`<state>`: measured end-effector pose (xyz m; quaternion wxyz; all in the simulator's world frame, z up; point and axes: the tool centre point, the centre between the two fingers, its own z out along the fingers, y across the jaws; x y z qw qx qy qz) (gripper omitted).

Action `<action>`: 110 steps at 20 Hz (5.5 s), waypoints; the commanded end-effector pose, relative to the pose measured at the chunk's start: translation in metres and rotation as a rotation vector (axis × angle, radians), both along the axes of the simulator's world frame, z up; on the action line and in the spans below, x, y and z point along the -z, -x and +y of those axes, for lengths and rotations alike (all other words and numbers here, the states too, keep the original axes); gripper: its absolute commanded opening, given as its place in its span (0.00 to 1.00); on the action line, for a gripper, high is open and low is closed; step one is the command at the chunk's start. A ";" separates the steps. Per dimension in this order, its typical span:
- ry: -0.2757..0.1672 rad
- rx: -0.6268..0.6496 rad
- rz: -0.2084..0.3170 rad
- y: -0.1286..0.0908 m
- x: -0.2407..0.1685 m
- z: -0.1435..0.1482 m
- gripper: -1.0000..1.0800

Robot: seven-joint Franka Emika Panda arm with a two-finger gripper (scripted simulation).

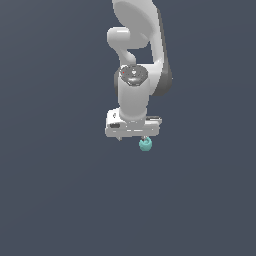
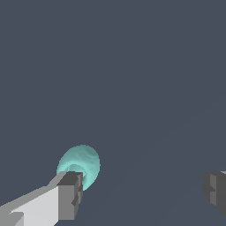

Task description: Pick up the object and move it to a goal position.

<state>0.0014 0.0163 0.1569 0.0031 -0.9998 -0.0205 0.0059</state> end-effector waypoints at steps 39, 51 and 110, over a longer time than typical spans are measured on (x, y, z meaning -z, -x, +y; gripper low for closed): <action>0.007 0.343 0.001 0.028 0.045 0.049 0.96; 0.009 0.553 -0.007 0.044 0.063 0.070 0.96; 0.010 0.601 -0.010 0.097 0.059 0.182 0.00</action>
